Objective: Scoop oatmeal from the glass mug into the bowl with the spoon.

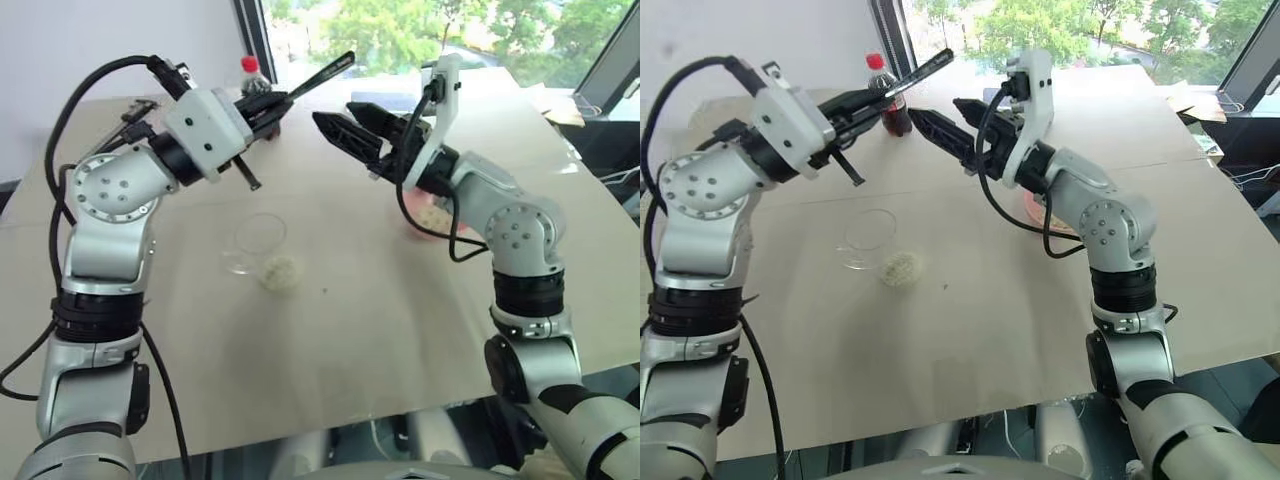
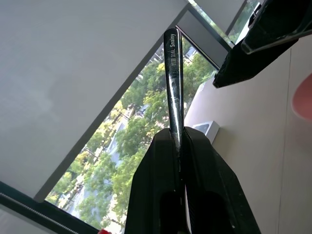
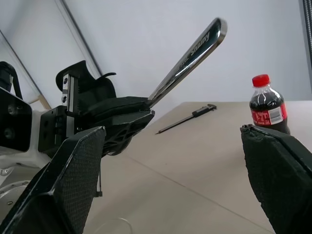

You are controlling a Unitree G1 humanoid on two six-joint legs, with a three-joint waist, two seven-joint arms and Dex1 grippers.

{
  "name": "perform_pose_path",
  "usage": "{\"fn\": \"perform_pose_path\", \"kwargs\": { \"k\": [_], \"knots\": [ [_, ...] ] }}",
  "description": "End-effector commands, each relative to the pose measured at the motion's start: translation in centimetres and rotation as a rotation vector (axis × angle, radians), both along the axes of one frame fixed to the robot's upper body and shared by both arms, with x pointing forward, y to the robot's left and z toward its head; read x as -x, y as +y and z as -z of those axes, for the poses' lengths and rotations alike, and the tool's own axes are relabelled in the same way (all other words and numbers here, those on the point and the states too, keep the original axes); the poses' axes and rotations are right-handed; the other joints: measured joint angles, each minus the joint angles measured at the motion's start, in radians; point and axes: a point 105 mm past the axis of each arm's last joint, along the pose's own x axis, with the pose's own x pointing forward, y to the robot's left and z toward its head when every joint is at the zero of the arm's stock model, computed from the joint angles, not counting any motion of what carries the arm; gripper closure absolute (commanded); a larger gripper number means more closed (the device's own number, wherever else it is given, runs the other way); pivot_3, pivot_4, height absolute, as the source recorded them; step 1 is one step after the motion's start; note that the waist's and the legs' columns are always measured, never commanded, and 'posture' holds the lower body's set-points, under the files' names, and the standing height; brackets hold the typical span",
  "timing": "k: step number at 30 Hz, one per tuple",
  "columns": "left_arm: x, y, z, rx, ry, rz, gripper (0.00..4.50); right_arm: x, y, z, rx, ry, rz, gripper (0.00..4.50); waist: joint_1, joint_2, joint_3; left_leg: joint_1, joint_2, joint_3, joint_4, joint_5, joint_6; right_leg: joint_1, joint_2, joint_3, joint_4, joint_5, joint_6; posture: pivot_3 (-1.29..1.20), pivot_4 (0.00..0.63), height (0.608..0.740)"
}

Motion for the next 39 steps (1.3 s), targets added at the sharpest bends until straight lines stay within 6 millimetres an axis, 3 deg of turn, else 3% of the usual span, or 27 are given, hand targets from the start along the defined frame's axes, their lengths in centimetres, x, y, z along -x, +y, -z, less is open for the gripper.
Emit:
{"fn": "perform_pose_path", "kwargs": {
  "k": [1, 8, 14, 17, 22, 27, 36, 37, 39],
  "knots": [
    [1.0, -0.7, -0.9, -0.032, -0.055, 0.037, 4.44, 1.0, -0.1, -2.9, -0.108, -0.035, -0.044, 0.00, -0.008, 0.000, 0.000, 0.000, 0.000, 0.000, 0.000, 0.000, 0.000, 0.000, 0.000, 0.000, 0.001, 0.000, 0.000, 0.00, 0.150, 0.740],
    [1.4, -0.8, -0.4, -0.064, -0.025, 0.068, 4.44, 1.6, 0.2, -4.0, -0.151, -0.035, -0.086, 0.00, -0.012, 0.000, 0.000, 0.002, 0.000, 0.000, 0.002, 0.001, -0.001, -0.001, 0.000, 0.001, 0.011, 0.000, 0.000, 0.00, 0.150, 0.740],
    [1.6, -1.2, -0.3, -0.065, -0.009, 0.088, 4.44, 2.0, 0.7, -3.5, -0.118, -0.048, -0.098, 0.00, -0.012, 0.000, 0.000, 0.002, 0.000, 0.001, 0.003, 0.001, -0.001, -0.001, 0.000, 0.002, 0.013, 0.000, 0.000, 0.00, 0.150, 0.740],
    [1.6, -1.2, -0.2, -0.064, -0.005, 0.087, 4.50, 1.9, 0.8, -3.3, -0.106, -0.054, -0.094, 0.69, -0.012, 0.000, 0.000, 0.002, 0.000, 0.001, 0.003, 0.001, -0.001, -0.001, 0.000, 0.002, 0.013, 0.000, 0.000, 0.00, 0.150, 0.740],
    [1.6, -1.0, 0.1, -0.065, 0.015, 0.085, 4.50, 1.8, 0.7, -3.0, -0.090, -0.063, -0.073, 2.81, -0.012, 0.000, 0.000, 0.002, 0.000, 0.001, 0.003, 0.001, -0.001, -0.001, 0.000, 0.002, 0.013, 0.000, 0.000, 0.00, 0.150, 0.740],
    [1.5, -0.9, 0.3, -0.074, 0.028, 0.083, 4.50, 1.6, 0.6, -3.0, -0.090, -0.064, -0.058, 4.46, -0.012, 0.000, 0.000, 0.002, 0.000, 0.001, 0.003, 0.001, -0.001, -0.001, 0.000, 0.002, 0.013, 0.000, 0.000, 0.00, 0.150, 0.740],
    [1.3, -0.6, 0.7, -0.099, 0.036, 0.067, 4.50, 1.4, 0.5, -3.0, -0.093, -0.060, -0.043, 4.46, -0.012, 0.000, 0.000, 0.002, 0.000, 0.001, 0.003, 0.001, -0.001, -0.001, 0.000, 0.002, 0.013, 0.000, 0.000, 0.00, 0.150, 0.740],
    [1.4, -0.6, 0.7, -0.092, 0.036, 0.068, 3.76, 1.4, 0.6, -3.1, -0.096, -0.061, -0.043, 4.50, -0.012, 0.000, 0.000, 0.002, 0.000, 0.001, 0.003, 0.001, -0.001, -0.001, 0.000, 0.002, 0.013, 0.000, 0.000, 0.00, 0.150, 0.740],
    [1.5, -0.5, 0.5, -0.080, 0.026, 0.065, 3.17, 1.4, 0.6, -3.2, -0.101, -0.062, -0.043, 4.50, -0.012, 0.000, 0.000, 0.002, 0.000, 0.001, 0.003, 0.001, -0.001, -0.001, 0.000, 0.002, 0.013, 0.000, 0.000, 0.00, 0.150, 0.740]
  ]
}}
